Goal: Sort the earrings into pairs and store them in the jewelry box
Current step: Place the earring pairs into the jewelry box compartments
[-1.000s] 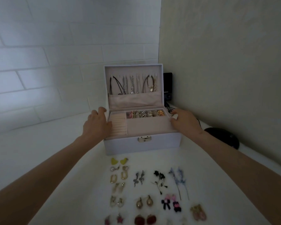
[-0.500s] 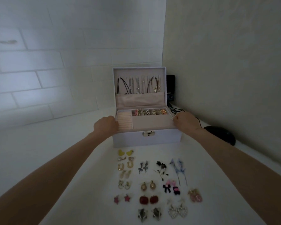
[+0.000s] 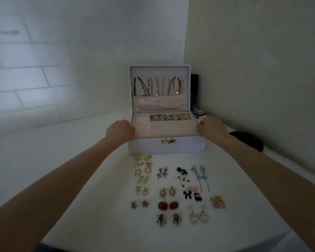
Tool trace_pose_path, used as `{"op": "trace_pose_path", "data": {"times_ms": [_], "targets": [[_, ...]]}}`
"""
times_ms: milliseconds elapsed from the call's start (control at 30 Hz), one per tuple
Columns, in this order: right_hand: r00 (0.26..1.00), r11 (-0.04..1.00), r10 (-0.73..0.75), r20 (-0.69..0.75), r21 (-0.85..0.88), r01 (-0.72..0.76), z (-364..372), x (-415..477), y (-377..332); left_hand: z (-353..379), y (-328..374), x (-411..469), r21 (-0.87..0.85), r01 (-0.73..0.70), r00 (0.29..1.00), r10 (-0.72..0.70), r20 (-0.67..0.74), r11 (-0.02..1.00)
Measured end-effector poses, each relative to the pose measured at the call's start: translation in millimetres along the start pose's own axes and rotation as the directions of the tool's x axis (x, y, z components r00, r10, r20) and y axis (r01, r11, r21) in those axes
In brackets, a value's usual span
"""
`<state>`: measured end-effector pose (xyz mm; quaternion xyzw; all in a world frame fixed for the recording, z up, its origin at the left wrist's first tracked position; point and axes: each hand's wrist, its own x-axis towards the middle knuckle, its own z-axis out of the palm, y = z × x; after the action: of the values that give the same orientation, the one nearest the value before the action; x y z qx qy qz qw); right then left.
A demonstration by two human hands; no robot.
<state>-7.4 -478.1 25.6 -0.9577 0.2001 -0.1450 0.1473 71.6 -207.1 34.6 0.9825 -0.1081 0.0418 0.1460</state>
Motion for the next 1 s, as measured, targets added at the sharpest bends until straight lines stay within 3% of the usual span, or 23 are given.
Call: {"op": "trace_pose_path", "data": {"times_ms": [67,133,233,300,367,533,733,1000], "targets": [[1.000,1.000,-0.011,-0.028,-0.009,0.011,-1.8,-5.3,0.1,-2.7,-3.8,-2.8,-0.035,-0.003,0.999,0.001,-0.032,0.999],[0.979,0.992,-0.095,-0.178,-0.094,0.080,-8.3,-19.2,-5.4,-8.4,-7.8,-11.3,-0.100,-0.007,0.993,-0.005,-0.122,0.995],[0.852,0.941,-0.335,-0.403,-0.090,0.328,-20.3,-51.5,-33.4,-10.8,-12.5,-44.3,-0.187,-0.078,0.926,0.002,-0.377,0.979],[0.820,0.865,-0.482,-0.309,-0.017,0.502,-25.5,-72.6,-60.2,-4.1,-14.4,-71.7,-0.210,-0.122,0.899,0.018,-0.438,0.970],[0.808,0.810,-0.577,-0.119,0.039,0.585,-21.2,-86.4,-82.3,6.5,-17.7,-87.7,-0.203,-0.112,0.927,0.029,-0.373,0.973],[0.794,0.796,-0.602,0.083,-0.015,0.605,4.5,-88.4,-106.3,23.9,-22.8,-86.0,-0.154,-0.022,0.987,-0.003,-0.161,0.988],[0.808,0.798,-0.582,0.092,-0.123,0.589,26.5,-90.9,-113.4,34.2,-14.6,-85.2,-0.255,0.051,0.988,-0.087,-0.131,0.966],[0.830,0.826,-0.552,0.080,-0.079,0.558,35.6,-88.4,-115.7,32.7,-12.6,-87.7,-0.275,0.074,0.986,-0.111,-0.122,0.959]]}}
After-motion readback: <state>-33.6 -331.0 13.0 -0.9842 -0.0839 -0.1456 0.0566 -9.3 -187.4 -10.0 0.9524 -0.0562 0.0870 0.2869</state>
